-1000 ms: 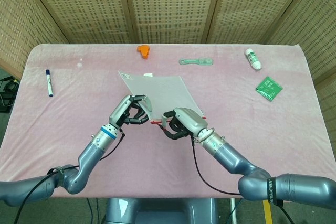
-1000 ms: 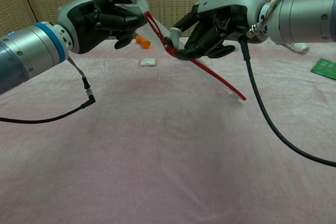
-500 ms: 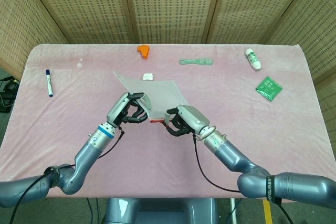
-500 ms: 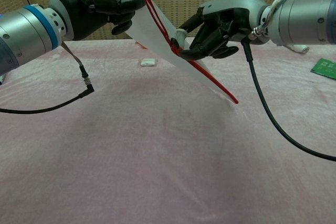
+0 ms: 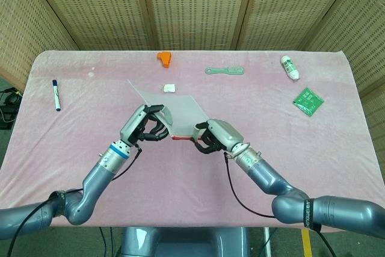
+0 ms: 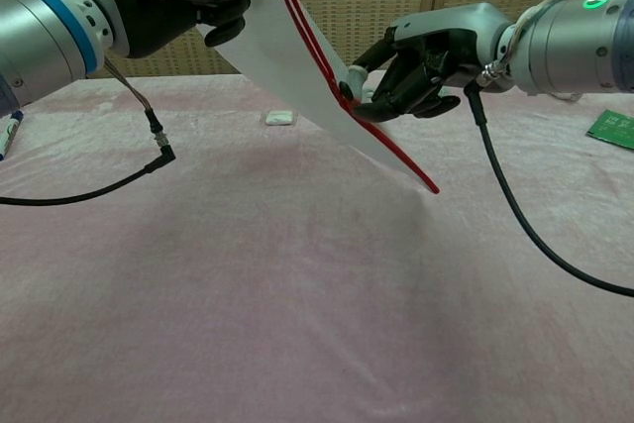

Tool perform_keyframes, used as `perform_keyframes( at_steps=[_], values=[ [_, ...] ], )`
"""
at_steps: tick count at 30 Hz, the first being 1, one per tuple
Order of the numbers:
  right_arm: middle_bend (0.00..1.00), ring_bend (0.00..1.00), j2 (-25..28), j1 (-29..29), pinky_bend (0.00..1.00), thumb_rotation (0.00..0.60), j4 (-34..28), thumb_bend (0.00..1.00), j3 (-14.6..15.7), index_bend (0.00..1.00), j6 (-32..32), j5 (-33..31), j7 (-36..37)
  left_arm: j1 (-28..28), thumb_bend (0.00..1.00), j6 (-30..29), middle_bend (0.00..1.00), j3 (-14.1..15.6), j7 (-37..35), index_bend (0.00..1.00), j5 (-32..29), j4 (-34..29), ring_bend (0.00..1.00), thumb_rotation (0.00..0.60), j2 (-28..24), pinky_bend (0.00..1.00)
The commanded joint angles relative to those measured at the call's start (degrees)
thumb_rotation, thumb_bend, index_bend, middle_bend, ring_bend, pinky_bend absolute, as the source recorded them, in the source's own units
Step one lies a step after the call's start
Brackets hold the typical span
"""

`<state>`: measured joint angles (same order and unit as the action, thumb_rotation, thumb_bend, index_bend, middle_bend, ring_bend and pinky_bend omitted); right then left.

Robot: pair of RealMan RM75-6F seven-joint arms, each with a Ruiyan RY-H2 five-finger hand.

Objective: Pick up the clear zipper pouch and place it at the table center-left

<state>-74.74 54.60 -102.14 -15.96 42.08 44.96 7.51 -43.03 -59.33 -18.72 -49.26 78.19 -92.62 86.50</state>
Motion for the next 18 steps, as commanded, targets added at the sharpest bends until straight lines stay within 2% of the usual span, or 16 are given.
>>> perform_keyframes(
  at_steps=[1,18],
  values=[
    [0.99,0.94,-0.2,-0.1,1.0,0.6,0.7,0.79,0.3,0.77,-0.2,-0.4,-0.1,0.2,0.68,-0.4,0.95,-0.5,0.8,0.86,-0.1,-1.0,0.81,0.6,-0.9,0.79],
    [0.99,0.94,0.4,-2.5,1.0,0.6,4.9,0.79,3.3,0.77,-1.4,0.5,-1.1,1.0,0.69,-1.8,0.95,-3.9,3.3,0.86,-3.4,-5.5,0.81,0.6,-5.5,0.79]
  ],
)
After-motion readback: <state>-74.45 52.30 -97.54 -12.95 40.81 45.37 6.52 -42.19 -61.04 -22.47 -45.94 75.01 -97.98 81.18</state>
